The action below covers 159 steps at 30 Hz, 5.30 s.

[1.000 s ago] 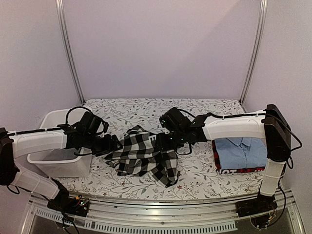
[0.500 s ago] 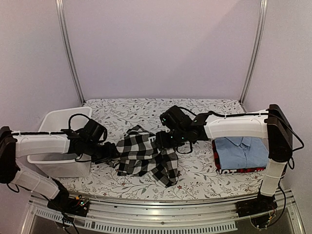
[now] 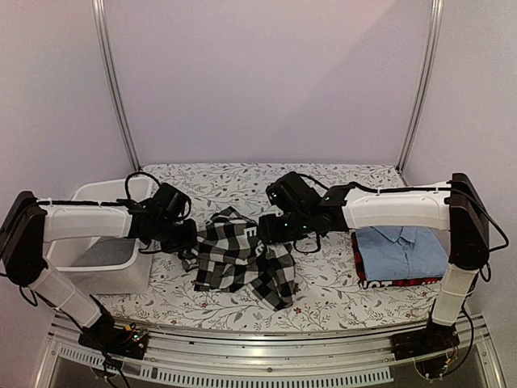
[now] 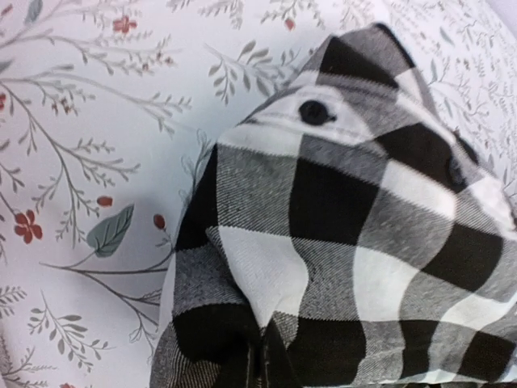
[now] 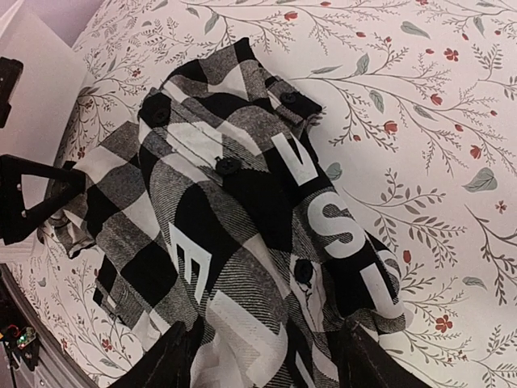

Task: Fold and stack the long sleeve shirts
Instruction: Flatten out the crumpled shirt at the center of the board.

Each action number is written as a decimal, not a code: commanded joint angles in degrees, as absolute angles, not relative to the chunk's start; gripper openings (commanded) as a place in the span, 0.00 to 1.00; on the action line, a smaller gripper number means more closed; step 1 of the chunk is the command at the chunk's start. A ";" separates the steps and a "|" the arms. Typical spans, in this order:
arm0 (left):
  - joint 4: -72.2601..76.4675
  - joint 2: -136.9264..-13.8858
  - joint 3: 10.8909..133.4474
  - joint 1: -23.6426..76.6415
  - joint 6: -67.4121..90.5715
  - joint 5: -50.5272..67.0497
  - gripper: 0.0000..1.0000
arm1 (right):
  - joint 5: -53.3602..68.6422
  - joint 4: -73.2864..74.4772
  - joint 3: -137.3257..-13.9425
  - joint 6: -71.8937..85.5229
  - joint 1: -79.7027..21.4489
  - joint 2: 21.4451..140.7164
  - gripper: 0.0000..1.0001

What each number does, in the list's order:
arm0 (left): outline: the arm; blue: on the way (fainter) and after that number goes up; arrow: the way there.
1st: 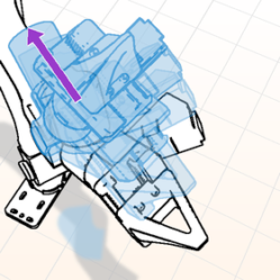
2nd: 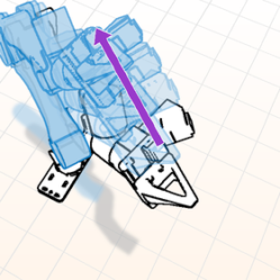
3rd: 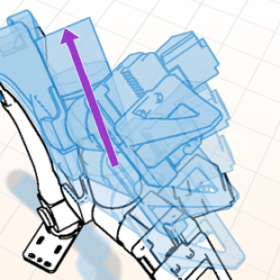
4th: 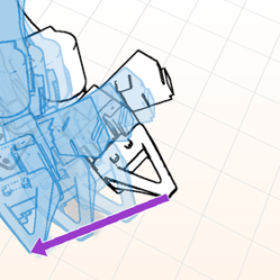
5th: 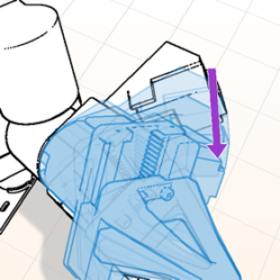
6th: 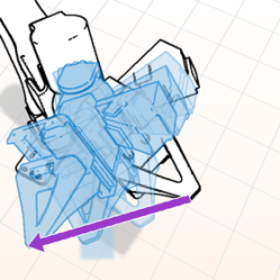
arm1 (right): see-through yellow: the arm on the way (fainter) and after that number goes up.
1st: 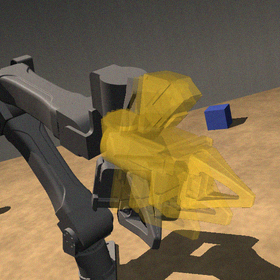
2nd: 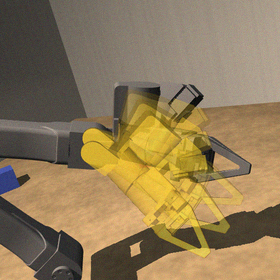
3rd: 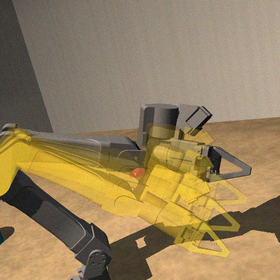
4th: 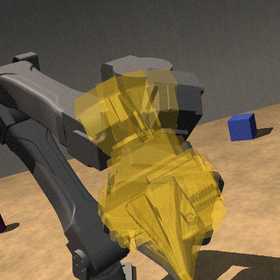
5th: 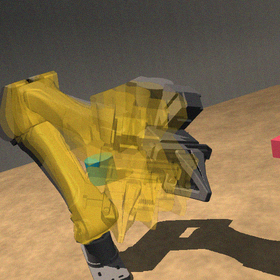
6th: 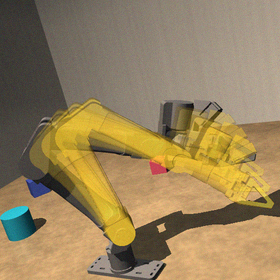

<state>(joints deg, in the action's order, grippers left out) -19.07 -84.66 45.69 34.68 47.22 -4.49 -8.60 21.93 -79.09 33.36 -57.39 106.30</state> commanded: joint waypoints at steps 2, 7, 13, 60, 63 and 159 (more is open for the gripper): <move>-21.03 -80.61 54.70 35.63 42.39 -11.06 0.00 | -10.52 22.23 -78.41 32.18 -57.83 102.04 0.61; -20.56 -80.75 61.95 37.15 36.56 -12.25 0.00 | -11.99 22.26 -78.60 31.36 -57.77 100.29 0.63; -14.37 -87.99 70.85 38.93 28.64 -9.32 0.00 | -13.70 22.54 -76.88 30.56 -55.98 96.51 0.65; -22.25 -98.14 76.56 33.14 27.92 10.55 0.83 | -16.19 29.74 -77.62 29.20 -56.30 102.39 0.67; -21.88 -95.26 69.53 33.78 28.69 13.57 0.78 | -13.82 28.19 -73.19 31.85 -53.55 102.31 0.54; -25.35 -123.17 139.83 39.89 26.39 20.31 0.00 | -21.63 9.22 -49.93 32.15 -62.44 69.89 0.96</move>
